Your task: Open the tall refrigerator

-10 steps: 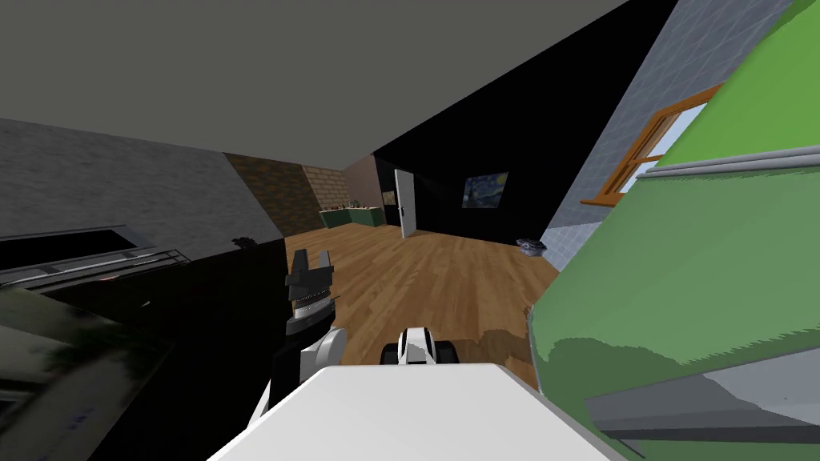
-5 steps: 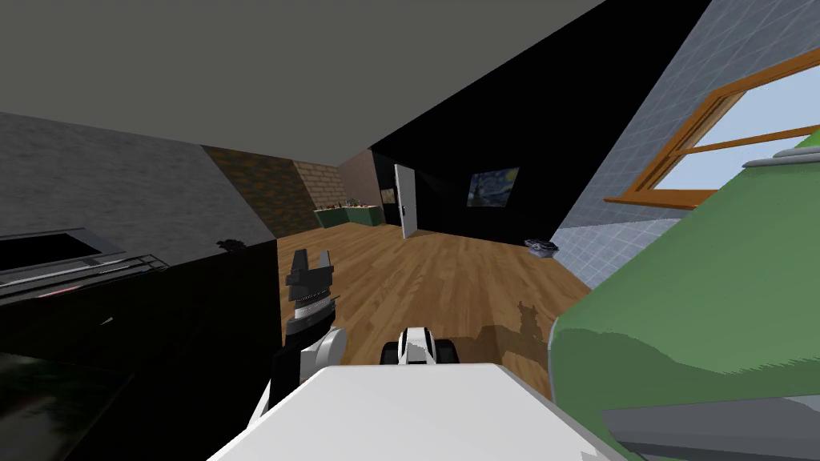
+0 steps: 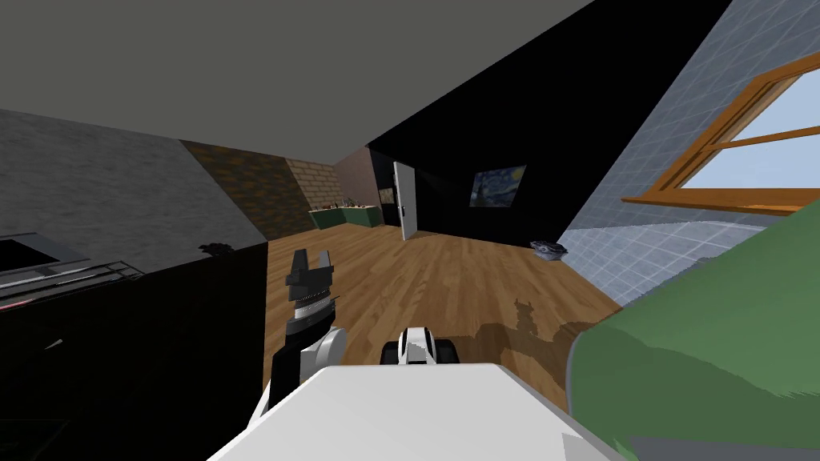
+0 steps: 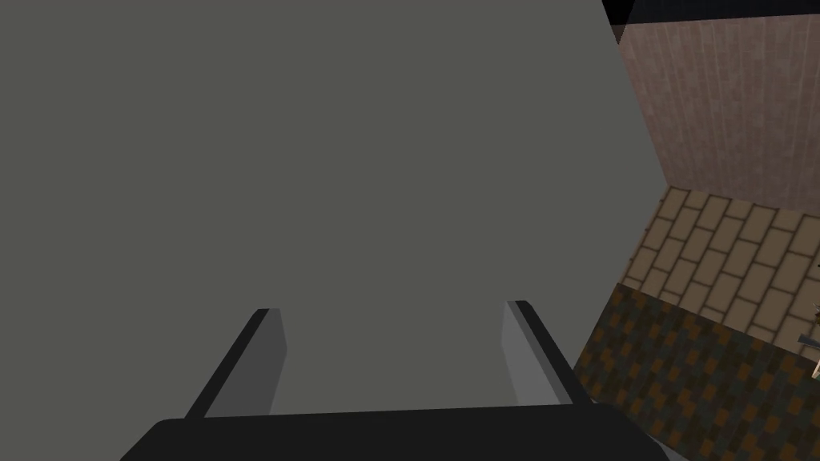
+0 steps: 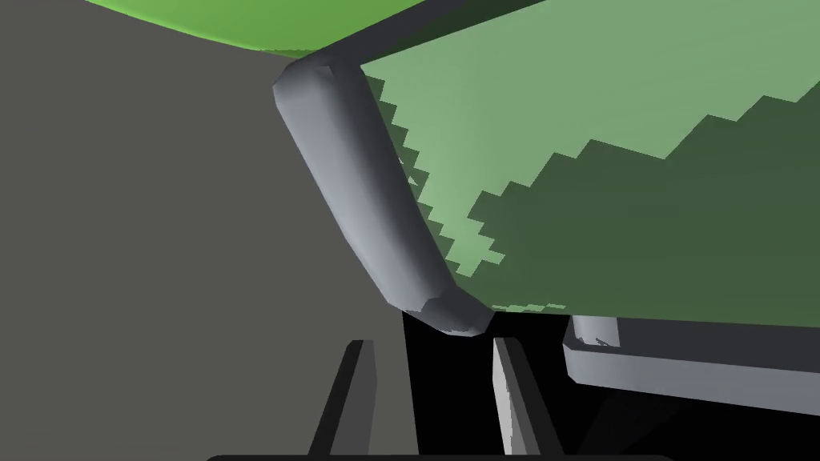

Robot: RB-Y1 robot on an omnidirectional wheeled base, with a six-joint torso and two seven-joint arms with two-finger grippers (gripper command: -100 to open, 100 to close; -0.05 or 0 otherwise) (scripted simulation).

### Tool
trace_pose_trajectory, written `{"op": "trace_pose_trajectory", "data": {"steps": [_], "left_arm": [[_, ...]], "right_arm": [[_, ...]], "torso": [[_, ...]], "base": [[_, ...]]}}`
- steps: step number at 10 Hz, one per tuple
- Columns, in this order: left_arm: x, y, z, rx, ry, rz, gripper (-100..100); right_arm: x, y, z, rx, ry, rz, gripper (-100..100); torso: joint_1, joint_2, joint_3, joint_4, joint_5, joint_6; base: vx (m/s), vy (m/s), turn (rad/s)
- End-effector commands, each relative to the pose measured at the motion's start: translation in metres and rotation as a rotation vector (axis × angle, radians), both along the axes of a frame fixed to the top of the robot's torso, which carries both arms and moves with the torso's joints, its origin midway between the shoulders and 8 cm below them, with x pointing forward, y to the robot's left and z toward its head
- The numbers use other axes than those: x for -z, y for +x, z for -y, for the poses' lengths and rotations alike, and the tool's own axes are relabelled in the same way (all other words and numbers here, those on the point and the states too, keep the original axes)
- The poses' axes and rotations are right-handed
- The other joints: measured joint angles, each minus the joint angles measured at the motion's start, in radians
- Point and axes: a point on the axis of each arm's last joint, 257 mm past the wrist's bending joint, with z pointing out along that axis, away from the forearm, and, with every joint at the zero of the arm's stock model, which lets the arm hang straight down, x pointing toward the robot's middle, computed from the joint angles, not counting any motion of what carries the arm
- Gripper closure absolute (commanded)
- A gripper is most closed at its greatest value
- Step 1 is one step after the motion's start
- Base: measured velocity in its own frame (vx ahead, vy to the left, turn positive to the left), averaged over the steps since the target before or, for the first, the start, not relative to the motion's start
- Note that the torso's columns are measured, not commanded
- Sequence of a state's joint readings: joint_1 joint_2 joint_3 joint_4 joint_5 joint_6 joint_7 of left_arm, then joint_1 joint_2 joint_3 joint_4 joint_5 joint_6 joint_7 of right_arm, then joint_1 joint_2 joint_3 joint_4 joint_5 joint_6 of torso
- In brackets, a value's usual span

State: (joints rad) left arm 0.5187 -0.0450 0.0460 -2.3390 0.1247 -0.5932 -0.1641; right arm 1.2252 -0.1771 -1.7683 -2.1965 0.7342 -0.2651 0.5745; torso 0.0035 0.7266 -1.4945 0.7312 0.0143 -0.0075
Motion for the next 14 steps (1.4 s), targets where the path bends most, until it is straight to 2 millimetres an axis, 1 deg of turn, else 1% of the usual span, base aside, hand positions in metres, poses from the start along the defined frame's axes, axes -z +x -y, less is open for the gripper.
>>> {"op": "trace_pose_trajectory", "data": {"steps": [1, 2, 3, 4, 5, 6, 7, 8, 10, 11, 12, 13, 14], "left_arm": [[0.000, 0.000, 0.000, 0.000, 0.000, 0.000, 0], [0.000, 0.000, 0.000, 0.000, 0.000, 0.000, 0], [0.000, 0.000, 0.000, 0.000, 0.000, 0.000, 0], [0.000, 0.000, 0.000, 0.000, 0.000, 0.000, 0], [0.000, 0.000, 0.000, 0.000, 0.000, 0.000, 0], [0.000, 0.000, 0.000, 0.000, 0.000, 0.000, 0], [0.000, 0.000, 0.000, 0.000, 0.000, 0.000, 0], [0.000, 0.000, 0.000, 0.000, 0.000, 0.000, 0], [0.000, 0.000, 0.000, 0.000, 0.000, 0.000, 0], [0.000, 0.000, 0.000, 0.000, 0.000, 0.000, 0], [0.000, 0.000, 0.000, 0.000, 0.000, 0.000, 0], [0.000, 0.000, 0.000, 0.000, 0.000, 0.000, 0], [0.000, 0.000, 0.000, 0.000, 0.000, 0.000, 0]], "right_arm": [[-0.009, -0.018, 0.002, 0.059, -0.025, 0.011, 100], [-0.010, -0.030, 0.004, 0.095, -0.029, 0.014, 100], [-0.010, -0.030, 0.004, 0.095, -0.029, 0.014, 100], [-0.011, -0.043, 0.006, 0.131, -0.033, 0.017, 100], [-0.011, -0.043, 0.006, 0.131, -0.033, 0.017, 100], [-0.012, -0.055, 0.007, 0.168, -0.038, 0.020, 100], [-0.013, -0.068, 0.007, 0.204, -0.043, 0.022, 100], [-0.013, -0.068, 0.007, 0.204, -0.043, 0.022, 100], [-0.016, -0.093, 0.007, 0.277, -0.054, 0.026, 100], [-0.006, -0.083, 0.009, 0.253, -0.029, 0.022, 100], [-0.002, -0.098, 0.012, 0.293, -0.022, 0.026, 100], [-0.002, -0.098, 0.012, 0.293, -0.022, 0.026, 100], [-0.004, -0.110, 0.014, 0.327, -0.026, 0.024, 100]], "torso": [[-0.001, -0.004, -0.002, -0.002, -0.001, 0.000], [-0.004, -0.001, -0.002, -0.002, -0.001, -0.002], [-0.006, -0.001, -0.001, -0.001, -0.003, -0.001], [-0.008, 0.001, -0.001, -0.001, -0.003, -0.002], [-0.010, -0.002, -0.002, -0.001, -0.004, -0.001], [-0.010, -0.001, -0.003, -0.002, -0.004, -0.002], [-0.006, -0.005, -0.003, -0.002, -0.004, -0.001], [-0.001, -0.007, -0.004, -0.003, -0.002, 0.000], [-0.003, -0.003, -0.004, -0.003, 0.000, -0.001], [0.000, -0.008, -0.005, -0.004, -0.001, 0.000], [-0.001, 0.004, 0.000, -0.002, 0.000, -0.001], [-0.001, 0.006, 0.005, 0.001, -0.002, 0.004], [-0.003, 0.008, 0.005, 0.002, -0.002, 0.003]], "base": [[0.267, 0.062, -0.032], [0.240, 0.049, -0.004], [0.192, 0.042, -0.016], [0.230, 0.037, -0.003], [0.200, 0.042, -0.028], [0.247, 0.090, -0.002], [0.344, 0.075, -0.017], [0.258, 0.064, -0.031], [0.342, 0.053, -0.013], [0.191, 0.056, -0.048], [0.218, 0.036, -0.059], [0.238, 0.006, -0.038], [0.278, 0.018, -0.041]]}}
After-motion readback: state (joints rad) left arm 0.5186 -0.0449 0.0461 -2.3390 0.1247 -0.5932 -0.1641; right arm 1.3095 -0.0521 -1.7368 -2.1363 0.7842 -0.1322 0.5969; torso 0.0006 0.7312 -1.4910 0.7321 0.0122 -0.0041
